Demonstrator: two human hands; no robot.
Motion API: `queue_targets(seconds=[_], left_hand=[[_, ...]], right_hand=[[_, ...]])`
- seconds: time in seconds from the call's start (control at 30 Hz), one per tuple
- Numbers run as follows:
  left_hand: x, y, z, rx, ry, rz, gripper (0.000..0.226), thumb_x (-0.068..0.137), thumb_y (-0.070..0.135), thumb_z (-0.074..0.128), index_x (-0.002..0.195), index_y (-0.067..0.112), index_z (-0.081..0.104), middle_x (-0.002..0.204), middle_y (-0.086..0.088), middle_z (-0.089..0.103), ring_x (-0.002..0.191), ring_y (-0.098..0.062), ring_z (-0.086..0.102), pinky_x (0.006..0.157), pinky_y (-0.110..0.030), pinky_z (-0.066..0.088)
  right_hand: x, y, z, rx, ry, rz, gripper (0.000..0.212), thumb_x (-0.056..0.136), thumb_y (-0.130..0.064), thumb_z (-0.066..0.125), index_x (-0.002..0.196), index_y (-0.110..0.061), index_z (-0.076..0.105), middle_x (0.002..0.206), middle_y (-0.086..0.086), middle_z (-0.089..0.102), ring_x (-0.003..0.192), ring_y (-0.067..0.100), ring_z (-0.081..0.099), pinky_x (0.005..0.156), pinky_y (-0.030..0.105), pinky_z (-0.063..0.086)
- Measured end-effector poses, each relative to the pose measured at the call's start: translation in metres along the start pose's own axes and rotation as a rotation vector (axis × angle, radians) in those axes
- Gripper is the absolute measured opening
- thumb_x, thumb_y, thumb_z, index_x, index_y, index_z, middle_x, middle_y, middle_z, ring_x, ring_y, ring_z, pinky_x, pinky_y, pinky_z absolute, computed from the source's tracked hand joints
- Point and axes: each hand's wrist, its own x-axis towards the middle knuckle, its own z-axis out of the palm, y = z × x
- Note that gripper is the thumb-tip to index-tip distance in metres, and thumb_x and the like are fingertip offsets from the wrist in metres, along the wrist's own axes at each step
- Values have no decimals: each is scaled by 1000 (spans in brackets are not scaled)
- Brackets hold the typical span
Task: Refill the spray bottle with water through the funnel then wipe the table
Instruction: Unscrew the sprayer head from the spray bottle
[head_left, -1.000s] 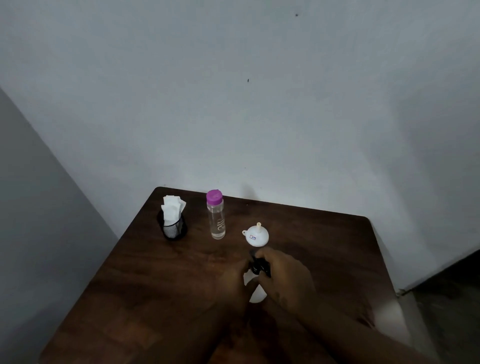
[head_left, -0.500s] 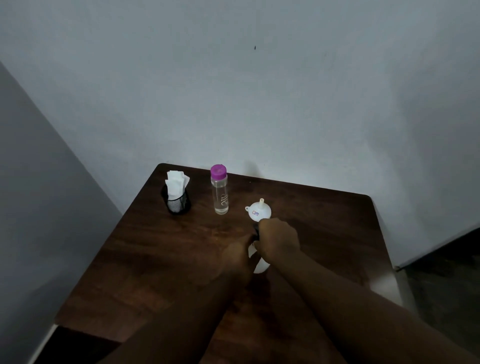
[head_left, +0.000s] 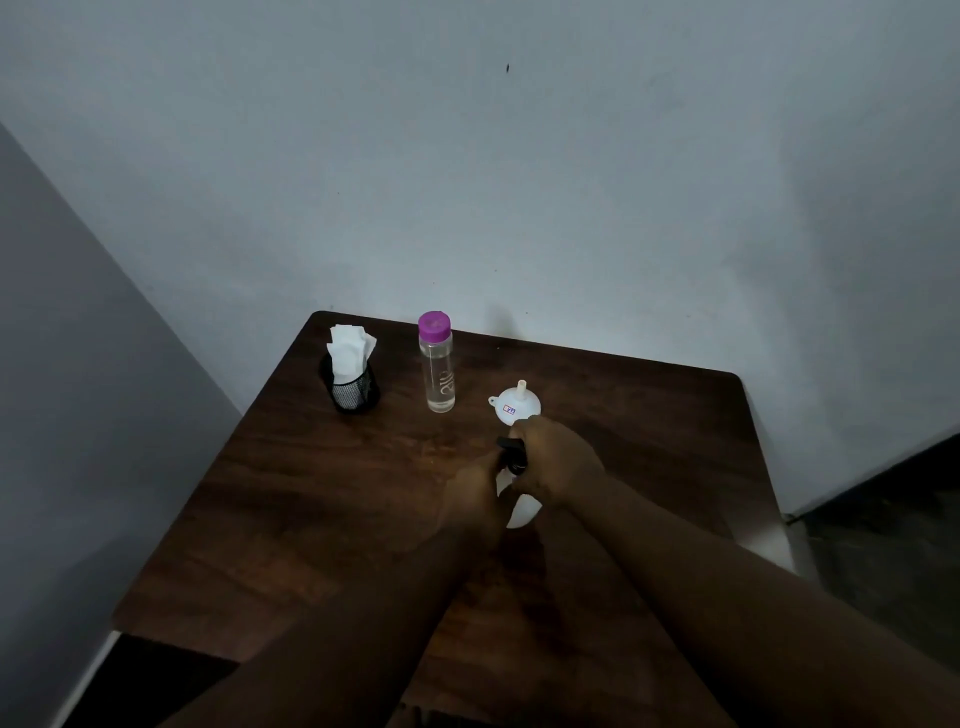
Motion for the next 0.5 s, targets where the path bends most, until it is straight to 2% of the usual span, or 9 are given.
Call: queue_targets(seconds=[0.07,0.1,0.17,0.2,0.27,0.4,0.5], left_hand=[[3,-2,2,41,-4,-10,35,92,24,69,123,8,67,116,-11,73,105,-27,70,90,-26,46],[5,-6,5,31,-6,-12,36,91,31,65,116,5,70,110,-13,74,99,-29,72,88,-26,46],[6,-7,6,23,24,6,45,89,44,57,114,8,70,110,-10,74,99,-25,71,89,-24,43],[4,-3,4,17,19,-1,40,91,42,60,115,12,69,112,-6,73,102,-21,69,89,-23,43],[2,-4,4,-32,32,21,27,93,30,68,117,17,68,115,0,72,105,-16,67,88,-23,45],[1,-5,5,-63,48,35,35,93,29,70,125,17,66,121,1,71,111,-15,65,93,-26,47],[1,-5,5,-61,40,63,36,93,27,70,126,15,66,122,-2,72,111,-18,66,93,-28,49]], right_hand=[[-2,0,-1,32,52,40,44,71,-38,81,103,-14,63,101,4,61,90,20,61,71,33,52],[-3,0,1,23,95,64,47,73,-43,78,106,-12,61,104,5,59,92,21,60,72,33,52],[-5,2,5,-19,138,96,50,79,-49,74,109,-13,58,107,6,59,97,21,60,72,31,48],[-5,3,7,-24,137,101,49,81,-49,74,110,-14,57,108,5,60,98,21,60,71,29,46],[-6,6,7,-4,122,80,46,82,-45,75,112,-14,58,108,5,62,98,20,61,71,27,43],[-6,9,3,31,74,26,35,78,-25,79,106,-15,61,105,5,64,94,21,63,68,26,41],[-7,9,5,70,69,36,39,72,-28,80,103,-17,58,101,3,62,89,20,61,69,32,49]])
